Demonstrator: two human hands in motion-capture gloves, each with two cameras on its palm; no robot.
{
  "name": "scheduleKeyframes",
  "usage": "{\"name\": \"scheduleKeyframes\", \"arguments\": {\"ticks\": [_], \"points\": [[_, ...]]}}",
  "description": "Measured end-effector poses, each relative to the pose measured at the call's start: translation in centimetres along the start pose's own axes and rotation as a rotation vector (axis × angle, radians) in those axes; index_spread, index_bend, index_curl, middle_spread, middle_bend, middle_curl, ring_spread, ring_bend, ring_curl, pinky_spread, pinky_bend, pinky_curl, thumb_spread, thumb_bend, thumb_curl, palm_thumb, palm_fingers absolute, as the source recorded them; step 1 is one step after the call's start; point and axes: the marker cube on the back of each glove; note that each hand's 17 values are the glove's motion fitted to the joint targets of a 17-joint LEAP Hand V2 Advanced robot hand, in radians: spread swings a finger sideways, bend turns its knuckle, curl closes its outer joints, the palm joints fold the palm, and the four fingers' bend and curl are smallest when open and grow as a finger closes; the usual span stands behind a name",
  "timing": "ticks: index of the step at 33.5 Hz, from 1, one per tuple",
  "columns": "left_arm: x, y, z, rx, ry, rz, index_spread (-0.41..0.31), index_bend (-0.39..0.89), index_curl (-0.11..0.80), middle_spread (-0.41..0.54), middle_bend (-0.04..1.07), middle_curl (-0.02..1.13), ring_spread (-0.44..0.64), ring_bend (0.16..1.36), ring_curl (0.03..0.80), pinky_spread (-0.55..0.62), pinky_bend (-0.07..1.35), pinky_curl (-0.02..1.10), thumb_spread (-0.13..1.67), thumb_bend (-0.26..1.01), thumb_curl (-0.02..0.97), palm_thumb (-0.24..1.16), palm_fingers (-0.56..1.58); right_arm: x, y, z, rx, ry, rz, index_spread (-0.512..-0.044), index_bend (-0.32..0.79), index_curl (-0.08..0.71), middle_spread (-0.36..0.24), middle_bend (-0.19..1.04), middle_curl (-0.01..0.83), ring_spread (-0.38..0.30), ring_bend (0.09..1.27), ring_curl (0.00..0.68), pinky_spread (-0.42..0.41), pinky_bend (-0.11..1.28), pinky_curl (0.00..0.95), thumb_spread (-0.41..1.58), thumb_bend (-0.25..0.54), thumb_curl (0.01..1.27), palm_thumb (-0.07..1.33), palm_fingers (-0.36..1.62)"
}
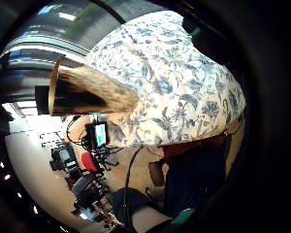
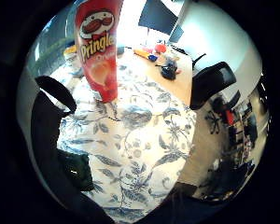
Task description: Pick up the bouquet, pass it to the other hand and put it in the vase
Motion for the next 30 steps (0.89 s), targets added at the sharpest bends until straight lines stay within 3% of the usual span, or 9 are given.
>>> {"name": "scheduleKeyframes", "arguments": {"ticks": [5,7,13,19,23,27,30], "points": [[0.3,0.5,-0.7,-0.013,0.008,-0.008,-0.114,0.18,0.404,0.103,0.15,0.27,0.14,0.47,0.324,0.15,0.28,0.39,1.2,-0.02,0.297,0.3,0.46,0.4,-1.6,-0.7,0.066,-0.062,0.024,-0.247,0.44,0.603,-0.188,0.75,0.672,-0.208,0.89,0.57,-0.249,0.67,0.523,1.02,-0.004,0.35,0.94,1.44],[0.1,0.1,-0.9,-0.008,0.01,-0.013,-0.114,0.18,0.405,0.101,0.15,0.27,0.14,0.47,0.324,0.15,0.28,0.39,1.2,-0.02,0.297,0.3,0.46,0.1,-1.7,-1.3,0.036,-0.105,0.029,-0.245,0.45,0.61,-0.186,0.76,0.674,-0.207,0.9,0.572,-0.248,0.68,0.527,1.0,-0.005,0.37,0.95,1.43],[-0.1,-0.9,-2.3,-0.019,0.058,-0.03,-0.114,0.18,0.406,0.102,0.15,0.27,0.13,0.46,0.324,0.15,0.27,0.39,1.2,-0.02,0.297,0.3,0.46,-0.8,-0.9,-2.2,-0.144,-0.225,0.028,-0.24,0.45,0.62,-0.183,0.79,0.679,-0.199,0.92,0.576,-0.243,0.71,0.534,0.94,-0.016,0.41,0.96,1.41],[-0.1,-2.8,-3.6,0.011,0.09,-0.041,-0.118,0.18,0.407,0.099,0.15,0.27,0.13,0.47,0.325,0.15,0.27,0.39,1.2,-0.02,0.297,0.3,0.47,-4.3,0.9,-4.8,-0.466,-0.612,0.036,-0.237,0.45,0.627,-0.18,0.8,0.677,-0.196,0.94,0.576,-0.242,0.73,0.539,0.88,-0.018,0.46,0.98,1.39],[0.7,-2.5,-4.6,0.018,0.091,-0.041,-0.119,0.18,0.407,0.098,0.15,0.27,0.13,0.47,0.325,0.15,0.27,0.39,1.2,-0.02,0.297,0.3,0.47,-5.3,1.4,-7.4,-0.672,-0.79,0.086,-0.236,0.45,0.629,-0.179,0.81,0.677,-0.194,0.95,0.576,-0.237,0.74,0.542,0.8,-0.03,0.49,0.97,1.38],[1.5,-2.7,-5.2,0.012,0.101,-0.032,-0.121,0.18,0.407,0.098,0.15,0.27,0.13,0.47,0.325,0.14,0.27,0.39,1.2,-0.02,0.297,0.3,0.47,-6.9,1.7,-8.0,-0.818,-1.086,0.067,-0.231,0.45,0.633,-0.177,0.8,0.674,-0.193,0.95,0.575,-0.236,0.76,0.549,0.71,-0.043,0.52,0.94,1.37],[1.7,-3.2,-6.1,0.022,0.159,-0.017,-0.121,0.18,0.407,0.098,0.15,0.27,0.13,0.46,0.325,0.14,0.27,0.39,1.2,-0.02,0.297,0.3,0.47,-7.5,2.1,-9.4,-0.891,-1.154,0.072,-0.23,0.44,0.635,-0.177,0.81,0.672,-0.192,0.96,0.574,-0.23,0.77,0.55,0.66,-0.04,0.54,0.93,1.37]]}}
